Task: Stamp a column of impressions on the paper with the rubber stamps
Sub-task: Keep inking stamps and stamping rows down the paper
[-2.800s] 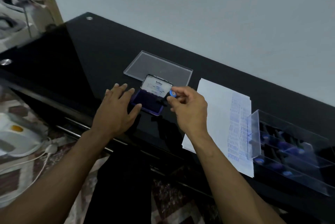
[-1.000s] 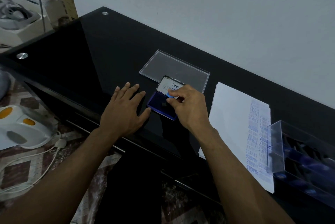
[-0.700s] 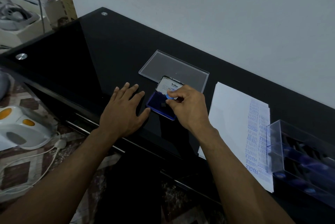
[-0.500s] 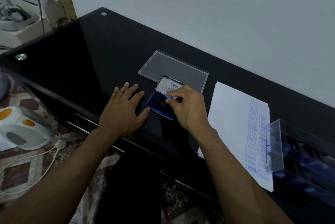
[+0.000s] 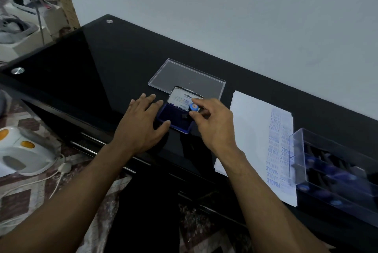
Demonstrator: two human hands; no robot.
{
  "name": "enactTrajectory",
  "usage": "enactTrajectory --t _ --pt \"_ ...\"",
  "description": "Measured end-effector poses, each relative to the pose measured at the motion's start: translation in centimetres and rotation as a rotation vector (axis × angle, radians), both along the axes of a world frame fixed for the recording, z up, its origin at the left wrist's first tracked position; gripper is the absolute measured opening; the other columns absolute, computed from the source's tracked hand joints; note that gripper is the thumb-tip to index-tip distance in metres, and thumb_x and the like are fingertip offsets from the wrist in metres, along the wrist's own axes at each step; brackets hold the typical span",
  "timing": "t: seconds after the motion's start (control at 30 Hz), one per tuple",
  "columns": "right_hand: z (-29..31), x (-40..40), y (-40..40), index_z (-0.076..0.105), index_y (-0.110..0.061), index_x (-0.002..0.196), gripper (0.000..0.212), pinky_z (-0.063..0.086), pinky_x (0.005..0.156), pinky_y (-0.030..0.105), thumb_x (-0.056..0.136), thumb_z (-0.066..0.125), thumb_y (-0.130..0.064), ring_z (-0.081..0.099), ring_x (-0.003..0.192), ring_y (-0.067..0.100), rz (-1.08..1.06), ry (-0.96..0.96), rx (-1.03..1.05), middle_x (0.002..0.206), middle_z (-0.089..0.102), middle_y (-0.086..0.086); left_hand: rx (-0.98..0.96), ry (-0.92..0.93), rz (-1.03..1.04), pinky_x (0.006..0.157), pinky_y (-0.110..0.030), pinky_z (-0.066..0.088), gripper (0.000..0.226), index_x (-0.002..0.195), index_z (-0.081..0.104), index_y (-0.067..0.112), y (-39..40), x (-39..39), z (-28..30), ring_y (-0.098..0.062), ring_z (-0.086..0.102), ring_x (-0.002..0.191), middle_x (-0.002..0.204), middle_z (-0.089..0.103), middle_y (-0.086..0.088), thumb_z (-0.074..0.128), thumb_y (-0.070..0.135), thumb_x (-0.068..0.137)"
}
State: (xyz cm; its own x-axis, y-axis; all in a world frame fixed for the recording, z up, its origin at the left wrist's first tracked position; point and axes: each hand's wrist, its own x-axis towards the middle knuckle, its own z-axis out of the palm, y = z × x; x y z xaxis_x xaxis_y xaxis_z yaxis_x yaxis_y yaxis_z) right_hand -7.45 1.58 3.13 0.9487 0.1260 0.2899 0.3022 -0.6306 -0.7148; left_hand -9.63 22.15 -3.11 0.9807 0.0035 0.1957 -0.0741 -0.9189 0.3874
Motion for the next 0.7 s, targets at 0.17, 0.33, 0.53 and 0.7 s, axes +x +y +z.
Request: enactTrajectory --t 0.17,0.33,0.53,0.7 --pt "0.6 -1.8 -3.8 0.075 -0.018 0.109 0.027 0.05 0.075 0.008 0.083 0.078 -0.014 0.064 0.081 0.002 -0.059 -0.035 0.039 0.1 0.068 -0.006 -0.027 -0.009 -0.093 0.126 -0.046 0.011 0.07 0.151 0.043 0.018 -4.3 -0.3 1.0 -0.028 0.021 0.152 0.16 0.034 -0.009 0.055 0.057 0.093" --pt "1.0 -4.0 -8.5 0.077 -0.018 0.104 0.023 0.048 0.072 0.009 0.082 0.078 -0.012 0.063 0.08 -0.001 -0.154 -0.046 0.074 0.097 0.069 -0.008 -0.071 -0.004 -0.161 0.124 -0.042 0.017 0.07 0.152 0.04 0.024 -9.5 -0.8 1.9 -0.023 0.021 0.152 0.161 0.031 -0.004 0.053 0.059 0.094" --pt "1.4 -6.1 -13.4 0.077 -0.02 0.106 0.024 0.056 0.081 0.022 0.083 0.078 -0.015 0.065 0.081 0.0 -0.232 -0.02 0.048 0.1 0.069 -0.009 -0.083 0.025 -0.254 0.123 -0.045 0.022 0.071 0.154 0.036 0.025 -14.2 -1.0 1.9 -0.021 0.016 0.154 0.165 0.026 0.0 0.052 0.06 0.094" --pt "0.9 -7.5 -15.7 0.077 -0.016 0.102 0.023 0.056 0.077 0.024 0.08 0.08 -0.01 0.066 0.078 0.002 -0.252 -0.055 0.062 0.096 0.07 -0.006 -0.076 0.018 -0.312 0.123 -0.041 0.015 0.068 0.154 0.037 0.022 -16.8 -1.5 1.7 -0.023 0.015 0.154 0.165 0.025 -0.002 0.052 0.056 0.096"
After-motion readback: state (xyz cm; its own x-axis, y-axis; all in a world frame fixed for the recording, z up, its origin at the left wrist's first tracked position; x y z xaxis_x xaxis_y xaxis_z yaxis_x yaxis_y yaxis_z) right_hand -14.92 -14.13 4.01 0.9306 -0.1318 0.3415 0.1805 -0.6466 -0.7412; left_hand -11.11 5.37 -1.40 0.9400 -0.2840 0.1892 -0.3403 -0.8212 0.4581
